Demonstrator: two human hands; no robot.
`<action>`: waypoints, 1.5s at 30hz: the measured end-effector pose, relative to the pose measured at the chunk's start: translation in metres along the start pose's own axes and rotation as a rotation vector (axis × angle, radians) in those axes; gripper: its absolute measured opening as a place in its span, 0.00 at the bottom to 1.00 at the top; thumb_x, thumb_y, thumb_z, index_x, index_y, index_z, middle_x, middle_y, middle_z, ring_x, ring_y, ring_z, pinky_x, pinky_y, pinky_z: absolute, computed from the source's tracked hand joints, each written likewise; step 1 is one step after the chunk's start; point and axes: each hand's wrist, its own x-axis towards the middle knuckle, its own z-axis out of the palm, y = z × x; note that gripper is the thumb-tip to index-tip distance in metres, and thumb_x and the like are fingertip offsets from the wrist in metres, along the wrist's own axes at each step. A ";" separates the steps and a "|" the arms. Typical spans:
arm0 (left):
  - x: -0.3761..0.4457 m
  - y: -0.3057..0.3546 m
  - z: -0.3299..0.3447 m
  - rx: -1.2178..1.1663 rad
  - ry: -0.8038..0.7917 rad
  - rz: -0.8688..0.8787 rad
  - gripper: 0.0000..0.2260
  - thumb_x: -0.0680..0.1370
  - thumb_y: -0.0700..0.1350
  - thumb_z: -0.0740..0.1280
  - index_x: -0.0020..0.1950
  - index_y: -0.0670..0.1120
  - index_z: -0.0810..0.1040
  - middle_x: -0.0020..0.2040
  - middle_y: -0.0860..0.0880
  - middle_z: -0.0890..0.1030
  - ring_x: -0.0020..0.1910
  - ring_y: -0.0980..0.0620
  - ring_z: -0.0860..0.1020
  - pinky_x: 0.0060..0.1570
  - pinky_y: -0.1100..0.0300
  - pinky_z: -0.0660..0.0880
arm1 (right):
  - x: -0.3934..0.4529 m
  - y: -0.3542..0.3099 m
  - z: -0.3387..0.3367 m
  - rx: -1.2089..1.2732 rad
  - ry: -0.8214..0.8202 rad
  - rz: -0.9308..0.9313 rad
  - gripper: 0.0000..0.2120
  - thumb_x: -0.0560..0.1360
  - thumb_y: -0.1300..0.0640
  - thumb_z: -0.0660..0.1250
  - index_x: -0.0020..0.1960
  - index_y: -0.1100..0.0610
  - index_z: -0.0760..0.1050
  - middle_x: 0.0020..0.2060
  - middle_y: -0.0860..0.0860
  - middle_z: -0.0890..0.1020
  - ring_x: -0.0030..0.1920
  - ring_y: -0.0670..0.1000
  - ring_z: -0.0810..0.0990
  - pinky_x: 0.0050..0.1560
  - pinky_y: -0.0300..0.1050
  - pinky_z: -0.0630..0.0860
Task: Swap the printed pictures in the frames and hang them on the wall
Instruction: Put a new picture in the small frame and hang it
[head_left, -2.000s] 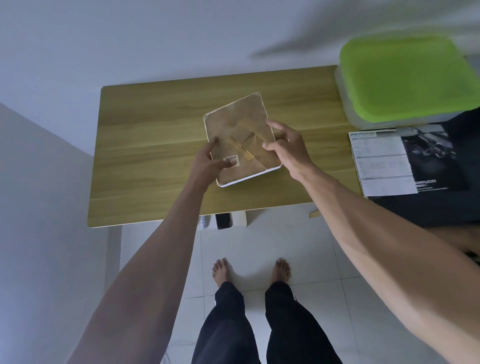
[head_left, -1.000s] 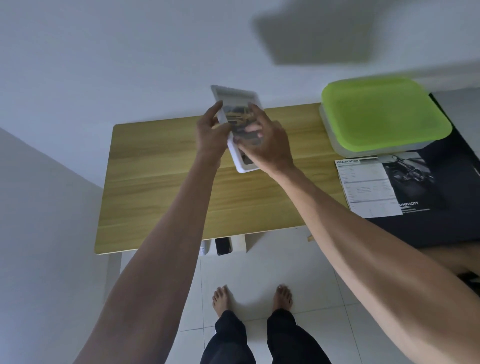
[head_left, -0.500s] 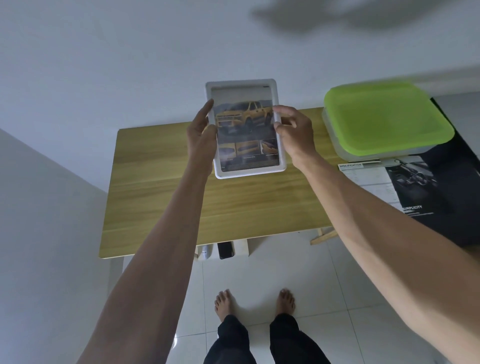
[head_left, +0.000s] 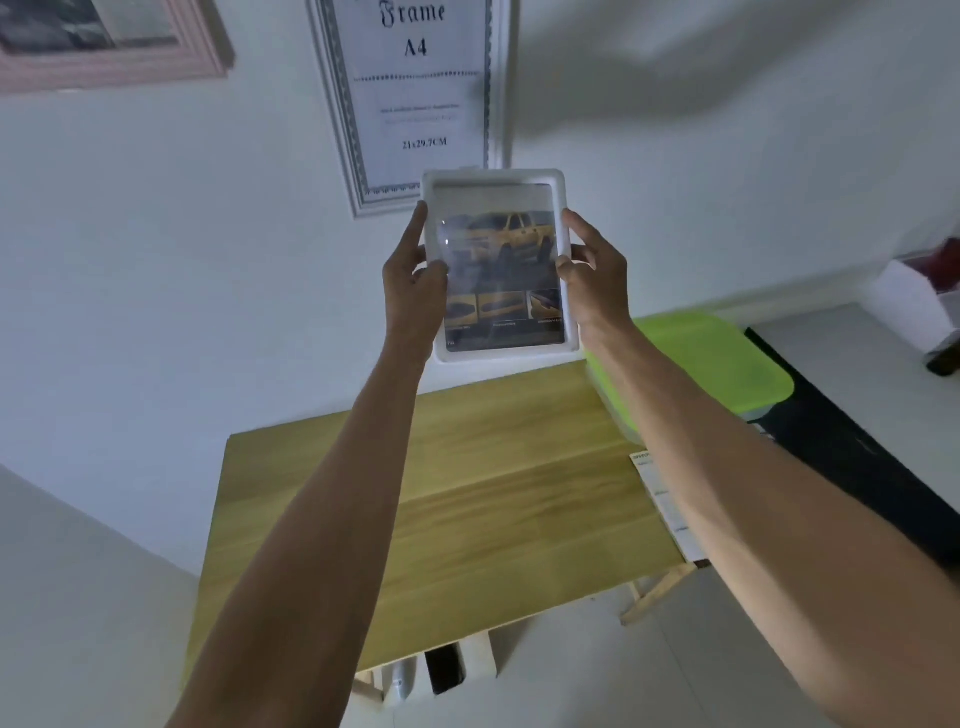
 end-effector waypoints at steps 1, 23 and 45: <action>0.009 0.013 0.010 -0.003 -0.012 0.021 0.36 0.69 0.32 0.57 0.77 0.53 0.68 0.36 0.43 0.68 0.37 0.45 0.67 0.41 0.51 0.72 | 0.009 -0.014 -0.006 0.010 0.018 -0.024 0.28 0.76 0.70 0.63 0.70 0.47 0.77 0.58 0.52 0.81 0.50 0.45 0.79 0.39 0.26 0.72; 0.176 0.214 0.211 -0.006 0.002 0.486 0.29 0.79 0.29 0.59 0.78 0.50 0.66 0.39 0.48 0.78 0.40 0.50 0.79 0.43 0.56 0.83 | 0.237 -0.217 -0.125 0.269 0.073 -0.356 0.27 0.79 0.71 0.61 0.71 0.48 0.75 0.57 0.51 0.76 0.49 0.46 0.78 0.35 0.30 0.77; 0.234 0.188 0.242 0.111 0.160 0.542 0.29 0.80 0.31 0.62 0.77 0.53 0.67 0.43 0.48 0.82 0.37 0.60 0.81 0.40 0.61 0.82 | 0.327 -0.185 -0.119 0.188 0.114 -0.489 0.28 0.77 0.70 0.65 0.73 0.49 0.73 0.56 0.50 0.81 0.49 0.46 0.81 0.47 0.37 0.82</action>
